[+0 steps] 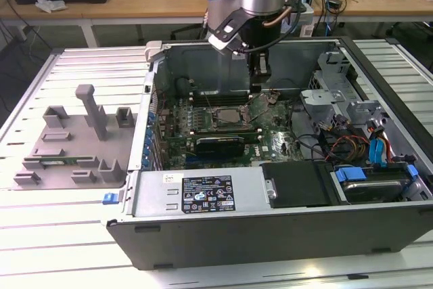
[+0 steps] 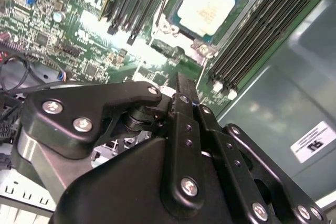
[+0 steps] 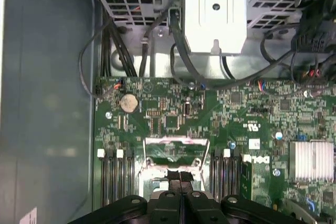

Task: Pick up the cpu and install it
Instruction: 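Close the cpu cover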

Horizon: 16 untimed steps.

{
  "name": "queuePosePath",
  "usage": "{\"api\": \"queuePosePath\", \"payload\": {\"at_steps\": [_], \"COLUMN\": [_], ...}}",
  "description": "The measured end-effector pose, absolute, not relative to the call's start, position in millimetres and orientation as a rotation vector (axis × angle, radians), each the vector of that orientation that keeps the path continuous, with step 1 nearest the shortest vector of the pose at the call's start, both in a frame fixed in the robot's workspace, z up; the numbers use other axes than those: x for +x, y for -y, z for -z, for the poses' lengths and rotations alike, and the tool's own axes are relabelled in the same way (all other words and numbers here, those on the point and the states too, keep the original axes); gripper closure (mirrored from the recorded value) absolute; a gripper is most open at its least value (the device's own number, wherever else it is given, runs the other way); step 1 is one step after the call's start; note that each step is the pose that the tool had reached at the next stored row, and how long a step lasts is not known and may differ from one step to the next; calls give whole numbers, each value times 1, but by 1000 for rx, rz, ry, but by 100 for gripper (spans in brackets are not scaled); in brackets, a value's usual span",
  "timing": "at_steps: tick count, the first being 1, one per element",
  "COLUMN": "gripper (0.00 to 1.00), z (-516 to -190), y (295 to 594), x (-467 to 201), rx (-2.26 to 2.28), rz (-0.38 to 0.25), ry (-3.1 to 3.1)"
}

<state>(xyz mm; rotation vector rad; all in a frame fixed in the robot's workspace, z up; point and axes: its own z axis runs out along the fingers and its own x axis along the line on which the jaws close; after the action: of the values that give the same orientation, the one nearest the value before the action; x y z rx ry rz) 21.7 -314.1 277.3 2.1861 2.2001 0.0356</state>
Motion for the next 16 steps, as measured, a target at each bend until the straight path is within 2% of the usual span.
{"api": "queuePosePath", "payload": {"at_steps": [16], "gripper": [89], "z": [-274], "y": [314], "x": [59], "rx": [2186], "rz": [-35], "ry": [-2200]}}
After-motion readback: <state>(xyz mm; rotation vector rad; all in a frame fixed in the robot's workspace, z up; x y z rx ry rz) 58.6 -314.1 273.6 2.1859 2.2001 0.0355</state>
